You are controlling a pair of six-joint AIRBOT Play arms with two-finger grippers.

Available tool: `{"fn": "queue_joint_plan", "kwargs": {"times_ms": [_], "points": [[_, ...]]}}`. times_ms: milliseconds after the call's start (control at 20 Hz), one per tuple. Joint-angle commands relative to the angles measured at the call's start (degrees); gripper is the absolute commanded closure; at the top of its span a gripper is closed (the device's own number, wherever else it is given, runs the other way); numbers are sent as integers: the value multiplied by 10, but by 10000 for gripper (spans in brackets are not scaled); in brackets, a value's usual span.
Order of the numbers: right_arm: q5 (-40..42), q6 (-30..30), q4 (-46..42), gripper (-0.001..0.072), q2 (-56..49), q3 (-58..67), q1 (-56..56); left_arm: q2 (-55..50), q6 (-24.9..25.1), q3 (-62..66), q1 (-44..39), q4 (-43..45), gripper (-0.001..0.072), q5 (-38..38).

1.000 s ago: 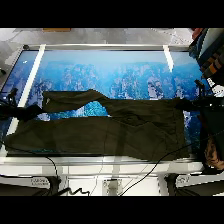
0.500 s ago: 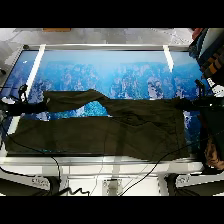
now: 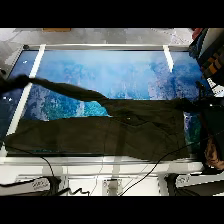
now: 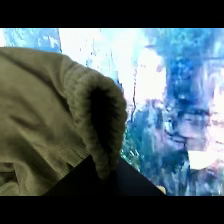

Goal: Fold the clothes and pants, and hang the long-sleeved shirts on hangers.

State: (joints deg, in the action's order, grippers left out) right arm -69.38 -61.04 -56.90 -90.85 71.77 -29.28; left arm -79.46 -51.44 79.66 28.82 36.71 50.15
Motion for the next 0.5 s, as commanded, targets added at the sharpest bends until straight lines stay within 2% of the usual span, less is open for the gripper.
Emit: {"fn": "queue_joint_plan", "kwargs": {"times_ms": [0,150,250,450], "points": [[-2,-26,-15,676,0,0,0,101,-13,35,28,-12,701,-29],[-3,-26,-21,676,0,0,0,146,-24,35,43,-10,701,-27],[-3,-26,-29,676,0,0,0,154,-81,35,43,39,702,-7],[-2,-24,-50,676,0,0,0,118,-235,33,39,254,701,82]]}}
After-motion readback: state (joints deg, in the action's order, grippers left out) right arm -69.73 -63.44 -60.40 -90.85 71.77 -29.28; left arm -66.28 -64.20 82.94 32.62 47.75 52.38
